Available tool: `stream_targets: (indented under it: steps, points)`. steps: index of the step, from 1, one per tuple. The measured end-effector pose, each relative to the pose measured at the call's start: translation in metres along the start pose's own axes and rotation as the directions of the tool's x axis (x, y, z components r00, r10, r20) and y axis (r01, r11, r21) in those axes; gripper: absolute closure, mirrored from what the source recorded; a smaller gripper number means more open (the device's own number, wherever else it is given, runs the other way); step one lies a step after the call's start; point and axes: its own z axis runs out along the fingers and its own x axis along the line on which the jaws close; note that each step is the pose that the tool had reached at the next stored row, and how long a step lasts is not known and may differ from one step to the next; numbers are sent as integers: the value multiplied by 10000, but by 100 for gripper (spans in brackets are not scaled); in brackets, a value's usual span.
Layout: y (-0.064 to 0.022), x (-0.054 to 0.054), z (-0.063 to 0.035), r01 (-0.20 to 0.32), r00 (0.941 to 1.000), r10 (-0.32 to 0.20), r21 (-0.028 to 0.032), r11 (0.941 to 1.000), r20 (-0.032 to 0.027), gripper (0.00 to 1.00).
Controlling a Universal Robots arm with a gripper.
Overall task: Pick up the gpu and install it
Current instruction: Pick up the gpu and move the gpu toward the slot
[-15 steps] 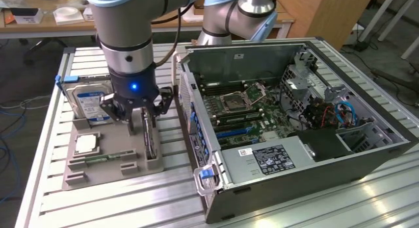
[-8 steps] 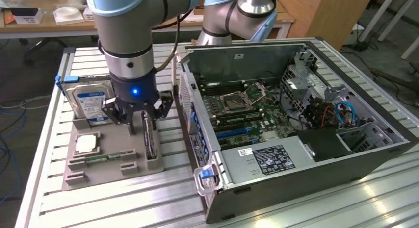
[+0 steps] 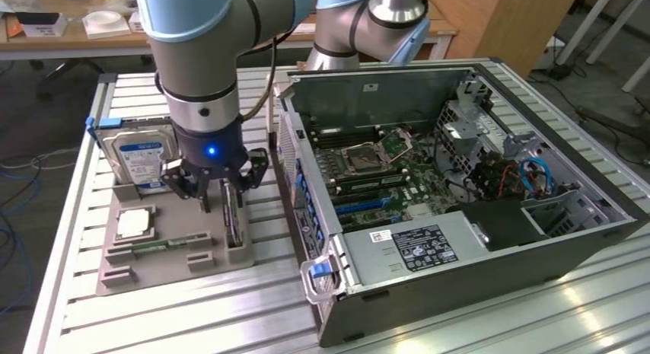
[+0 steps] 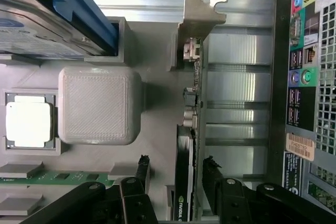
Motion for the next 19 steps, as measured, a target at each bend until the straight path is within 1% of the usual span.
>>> stream_targets:
  steps: [4, 8, 12, 15, 19]
  points:
    - [1, 0, 52, 0, 10000, 0, -1, 10000, 1, 47]
    - [6, 1, 56, -2, 10000, 2, -1, 10000, 1, 47]
    - [49, 1, 64, -2, 10000, 2, 1, 10000, 0, 47]
    - [63, 0, 91, 0, 10000, 0, 2, 10000, 0, 47]
    - [64, 0, 98, 2, 10000, -2, 5, 10000, -1, 47]
